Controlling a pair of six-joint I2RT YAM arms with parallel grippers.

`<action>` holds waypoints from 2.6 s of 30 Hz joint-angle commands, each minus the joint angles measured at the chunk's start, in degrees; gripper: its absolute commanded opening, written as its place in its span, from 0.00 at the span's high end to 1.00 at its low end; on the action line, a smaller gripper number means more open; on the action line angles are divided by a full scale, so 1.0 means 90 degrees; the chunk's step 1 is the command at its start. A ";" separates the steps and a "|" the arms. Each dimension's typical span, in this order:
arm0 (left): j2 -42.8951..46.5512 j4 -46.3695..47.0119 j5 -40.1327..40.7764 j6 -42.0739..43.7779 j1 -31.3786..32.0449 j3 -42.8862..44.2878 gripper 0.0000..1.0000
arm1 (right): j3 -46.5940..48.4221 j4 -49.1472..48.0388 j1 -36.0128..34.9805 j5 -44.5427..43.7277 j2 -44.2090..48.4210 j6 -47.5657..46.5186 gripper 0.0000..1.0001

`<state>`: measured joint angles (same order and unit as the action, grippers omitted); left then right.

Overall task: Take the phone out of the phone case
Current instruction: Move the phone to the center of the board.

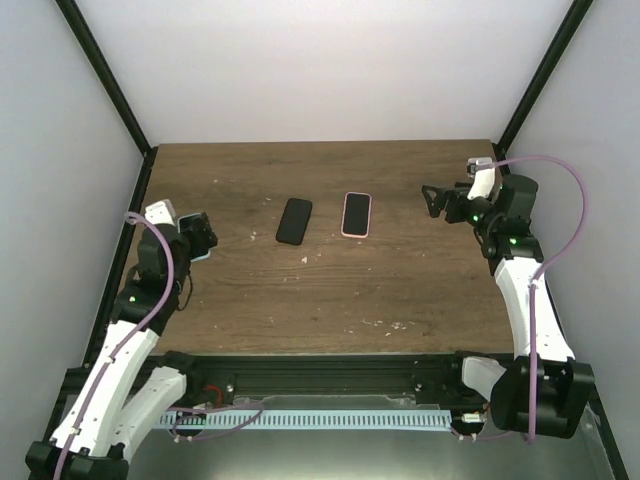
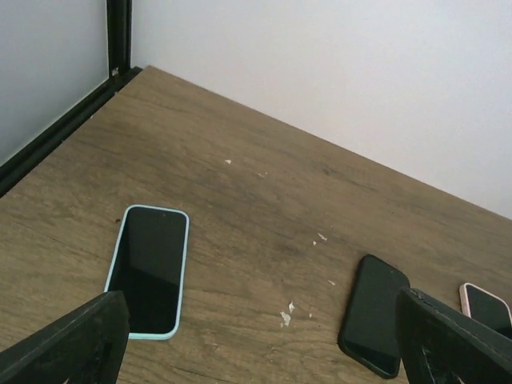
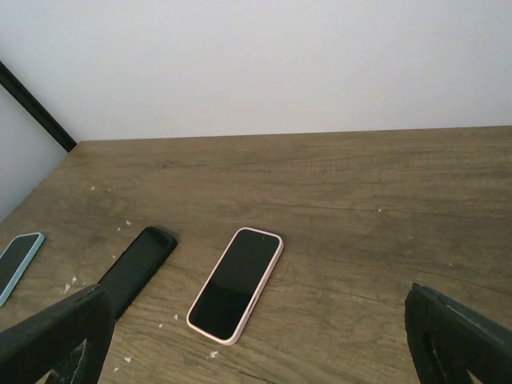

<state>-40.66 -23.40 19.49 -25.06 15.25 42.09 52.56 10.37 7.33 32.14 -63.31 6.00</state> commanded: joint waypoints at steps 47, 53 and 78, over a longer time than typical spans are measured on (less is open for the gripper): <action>-0.0130 -0.0448 -0.3735 0.1397 -0.0037 -0.0652 0.15 | 0.7053 0.3559 -0.2398 -0.1107 -0.8368 -0.1684 0.00; -0.0018 -0.0448 -0.3719 0.1388 -0.0027 -0.0642 0.15 | 0.6792 0.3648 -0.2706 -0.0580 -0.8238 -0.2226 0.00; 0.0339 -0.0517 -0.3308 0.1407 -0.0027 -0.0606 0.14 | 0.3360 0.3074 -0.4976 0.0274 -0.4608 -0.2616 0.00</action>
<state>-39.24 -28.49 -12.51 -13.19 14.94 36.62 84.05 41.67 -36.18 28.64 -109.32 -21.65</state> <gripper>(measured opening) 0.859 0.998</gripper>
